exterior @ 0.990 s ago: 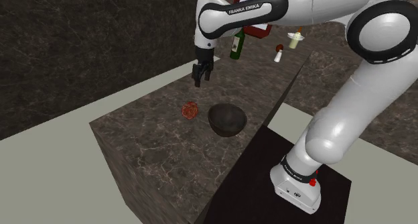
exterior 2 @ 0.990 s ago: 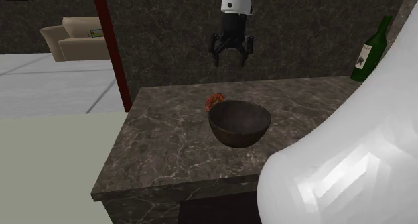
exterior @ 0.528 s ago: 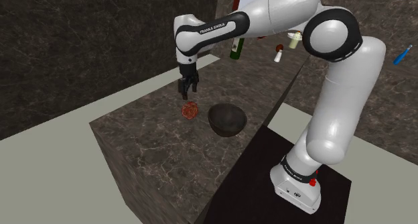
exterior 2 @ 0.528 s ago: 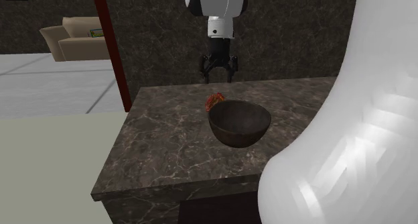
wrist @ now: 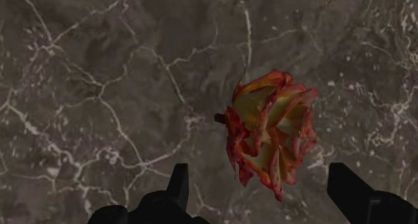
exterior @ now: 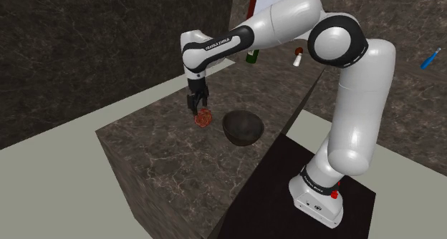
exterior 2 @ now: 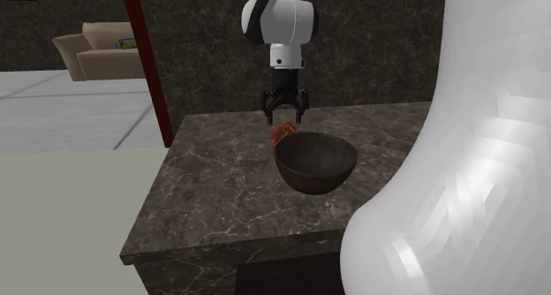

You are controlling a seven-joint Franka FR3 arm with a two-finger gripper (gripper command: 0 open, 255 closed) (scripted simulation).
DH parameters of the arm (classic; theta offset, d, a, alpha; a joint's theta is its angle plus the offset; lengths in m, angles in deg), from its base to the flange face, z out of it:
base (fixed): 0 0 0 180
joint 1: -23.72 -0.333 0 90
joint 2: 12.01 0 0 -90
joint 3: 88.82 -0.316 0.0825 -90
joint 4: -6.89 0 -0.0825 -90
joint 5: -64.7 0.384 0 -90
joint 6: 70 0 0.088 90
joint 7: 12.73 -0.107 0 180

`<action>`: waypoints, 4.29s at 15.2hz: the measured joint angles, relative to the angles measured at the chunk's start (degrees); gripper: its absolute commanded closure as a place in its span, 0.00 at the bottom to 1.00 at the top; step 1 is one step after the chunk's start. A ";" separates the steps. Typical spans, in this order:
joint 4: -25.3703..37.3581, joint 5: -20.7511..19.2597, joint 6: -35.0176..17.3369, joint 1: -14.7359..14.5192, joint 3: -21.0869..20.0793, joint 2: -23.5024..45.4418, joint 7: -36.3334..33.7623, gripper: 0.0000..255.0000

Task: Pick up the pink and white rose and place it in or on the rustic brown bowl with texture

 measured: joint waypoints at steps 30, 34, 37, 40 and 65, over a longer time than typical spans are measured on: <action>1.58 0.22 4.66 0.00 -0.01 -3.14 -0.13 1.00; 3.04 0.29 7.25 -0.03 -0.07 -4.28 -0.34 1.00; 4.53 0.31 9.44 0.04 -0.05 -4.97 -0.35 1.00; 6.01 0.34 11.49 0.09 -0.04 -5.54 -0.38 1.00; -18.83 2.10 16.62 1.10 0.84 -35.44 1.92 1.00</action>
